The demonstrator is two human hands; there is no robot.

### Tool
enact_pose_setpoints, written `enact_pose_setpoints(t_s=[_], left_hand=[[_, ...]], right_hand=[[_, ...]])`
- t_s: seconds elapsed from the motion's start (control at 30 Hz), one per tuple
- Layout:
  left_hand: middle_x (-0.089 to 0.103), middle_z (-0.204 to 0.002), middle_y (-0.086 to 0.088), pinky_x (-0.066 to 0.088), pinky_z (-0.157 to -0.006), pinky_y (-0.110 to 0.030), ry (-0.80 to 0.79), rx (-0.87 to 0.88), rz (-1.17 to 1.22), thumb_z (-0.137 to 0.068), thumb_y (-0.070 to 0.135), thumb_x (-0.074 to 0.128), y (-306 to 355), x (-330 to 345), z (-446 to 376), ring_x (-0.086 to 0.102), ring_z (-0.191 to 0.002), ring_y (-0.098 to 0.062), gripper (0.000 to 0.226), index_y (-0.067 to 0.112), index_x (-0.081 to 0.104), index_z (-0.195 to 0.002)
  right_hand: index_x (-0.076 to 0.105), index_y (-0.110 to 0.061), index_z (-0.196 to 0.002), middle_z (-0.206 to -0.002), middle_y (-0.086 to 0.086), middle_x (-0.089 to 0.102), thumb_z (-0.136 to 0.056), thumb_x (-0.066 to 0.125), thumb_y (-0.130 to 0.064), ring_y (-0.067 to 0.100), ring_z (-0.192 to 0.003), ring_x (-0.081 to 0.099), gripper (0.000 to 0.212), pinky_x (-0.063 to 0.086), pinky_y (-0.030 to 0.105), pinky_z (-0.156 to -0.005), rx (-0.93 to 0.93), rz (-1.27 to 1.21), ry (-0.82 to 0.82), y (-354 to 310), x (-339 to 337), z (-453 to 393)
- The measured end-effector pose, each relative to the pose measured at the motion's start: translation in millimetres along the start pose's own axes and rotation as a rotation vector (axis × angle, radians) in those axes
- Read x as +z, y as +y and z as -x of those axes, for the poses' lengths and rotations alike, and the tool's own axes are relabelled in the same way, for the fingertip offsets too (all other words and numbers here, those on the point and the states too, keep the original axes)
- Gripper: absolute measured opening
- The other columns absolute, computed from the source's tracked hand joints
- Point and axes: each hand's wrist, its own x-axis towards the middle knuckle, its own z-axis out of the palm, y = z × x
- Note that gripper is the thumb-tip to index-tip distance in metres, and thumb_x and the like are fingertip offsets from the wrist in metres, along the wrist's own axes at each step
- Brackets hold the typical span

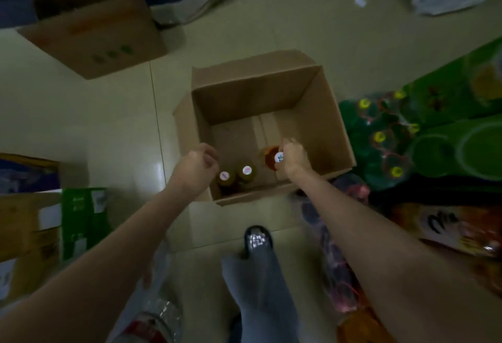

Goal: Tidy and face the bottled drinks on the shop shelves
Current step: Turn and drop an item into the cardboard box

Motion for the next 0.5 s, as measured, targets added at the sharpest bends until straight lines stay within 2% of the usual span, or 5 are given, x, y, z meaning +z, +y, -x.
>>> enact_pose_setpoints(t_s=[0.13, 0.3, 0.4, 0.5], left_hand=[[0.056, -0.101, -0.002, 0.043, -0.067, -0.020, -0.019, -0.037, 0.026, -0.094, 0.011, 0.051, -29.7, 22.9, -54.4, 0.055, -0.092, -0.015, 0.023, 0.013, 0.051, -0.116], [0.059, -0.107, -0.003, 0.048, -0.084, -0.030, -0.064, -0.022, 0.025, -0.092, 0.012, 0.053, -42.8, 49.6, -88.9, 0.057, -0.100, -0.019, 0.031, 0.012, 0.049, -0.123], [0.056, -0.100, 0.002, 0.047, -0.084, -0.030, -0.095, -0.018, 0.026, -0.092, 0.012, 0.053, -44.4, 57.5, -88.2, 0.057, -0.099, -0.019, 0.030, 0.013, 0.049, -0.122], [0.058, -0.101, -0.002, 0.045, -0.083, -0.028, -0.094, -0.014, 0.018, -0.092, 0.010, 0.053, -36.4, 50.9, -69.7, 0.056, -0.100, -0.020, 0.030, 0.010, 0.049, -0.121]], right_hand=[[0.053, -0.005, -0.127, -0.130, 0.015, 0.051, -0.083, 0.071, -0.013, 0.030, -0.119, 0.052, 0.048, 0.043, 0.034, -0.099, 0.032, 0.058, -0.081, 4.3, 55.0, -68.5], [0.061, -0.003, -0.114, -0.121, 0.020, 0.058, -0.087, 0.059, -0.012, 0.034, -0.109, 0.058, 0.028, 0.050, 0.038, -0.092, 0.058, 0.086, -0.184, 13.9, 102.1, -110.0], [0.056, -0.003, -0.120, -0.127, 0.019, 0.052, -0.089, 0.059, -0.012, 0.034, -0.115, 0.054, 0.033, 0.047, 0.038, -0.097, 0.100, 0.074, -0.203, 14.9, 101.9, -105.8], [0.055, -0.004, -0.126, -0.134, 0.017, 0.049, -0.090, 0.057, -0.008, 0.033, -0.122, 0.050, 0.036, 0.043, 0.032, -0.097, 0.110, 0.033, -0.159, 17.3, 72.8, -92.3]])
